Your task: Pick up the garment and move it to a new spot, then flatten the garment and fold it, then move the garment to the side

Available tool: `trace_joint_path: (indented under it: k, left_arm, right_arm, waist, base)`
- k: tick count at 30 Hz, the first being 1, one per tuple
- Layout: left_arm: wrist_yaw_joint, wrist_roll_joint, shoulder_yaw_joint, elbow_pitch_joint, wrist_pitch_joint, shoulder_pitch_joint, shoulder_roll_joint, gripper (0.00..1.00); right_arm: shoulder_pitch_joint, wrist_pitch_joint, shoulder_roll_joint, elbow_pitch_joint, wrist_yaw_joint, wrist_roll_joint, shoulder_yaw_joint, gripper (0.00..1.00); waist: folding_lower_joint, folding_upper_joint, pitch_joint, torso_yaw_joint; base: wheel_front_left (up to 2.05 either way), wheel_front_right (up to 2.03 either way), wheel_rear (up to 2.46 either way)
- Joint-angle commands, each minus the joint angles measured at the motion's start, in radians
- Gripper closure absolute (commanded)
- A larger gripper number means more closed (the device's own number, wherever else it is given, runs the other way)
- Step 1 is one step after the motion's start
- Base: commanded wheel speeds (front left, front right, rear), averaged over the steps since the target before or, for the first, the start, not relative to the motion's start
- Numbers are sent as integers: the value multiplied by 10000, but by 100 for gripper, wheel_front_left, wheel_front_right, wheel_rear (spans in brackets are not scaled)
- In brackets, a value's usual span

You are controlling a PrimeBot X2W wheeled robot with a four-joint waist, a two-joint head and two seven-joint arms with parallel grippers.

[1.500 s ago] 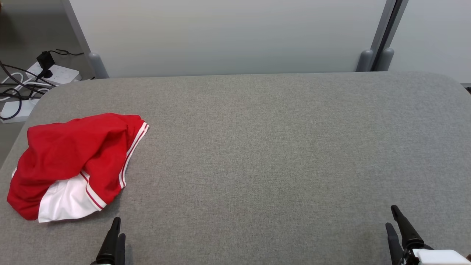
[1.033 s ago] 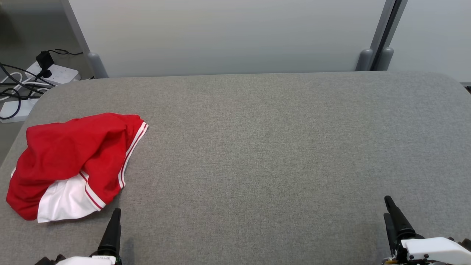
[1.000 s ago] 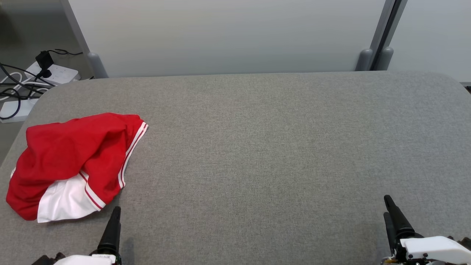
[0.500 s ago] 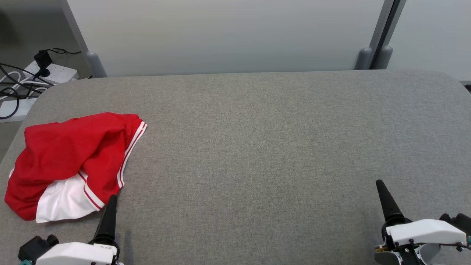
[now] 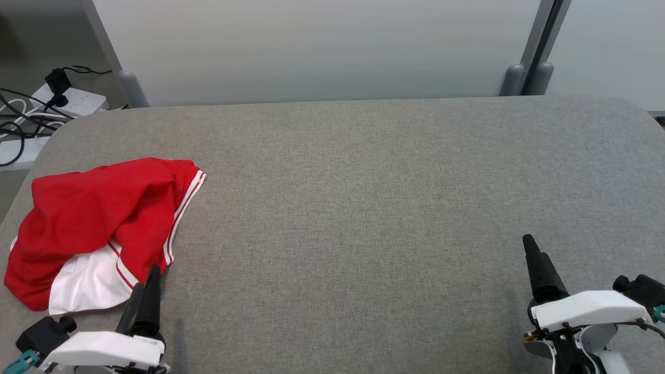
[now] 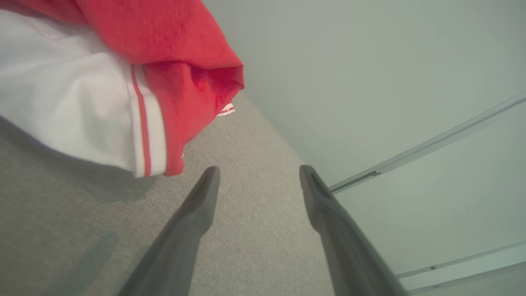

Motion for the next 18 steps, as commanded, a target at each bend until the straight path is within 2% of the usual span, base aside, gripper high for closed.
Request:
trace_joint_path:
  k: [1, 18]
  left_arm:
    - [-35, 333, 93, -306, -127, -727, 257, 0]
    - [-46, 1853, -434, -314, -595, -1095, 718, 0]
  right_arm:
    - [-529, -172, -142, -219, 31, -370, 191, 0]
    - [-1041, -640, -202, -74, 37, -2339, 483, 0]
  waist:
    - [-1, 0, 8, -7]
    - [-1, 0, 93, -103]
  base:
    - [0, 0, 0]
    - [0, 0, 0]
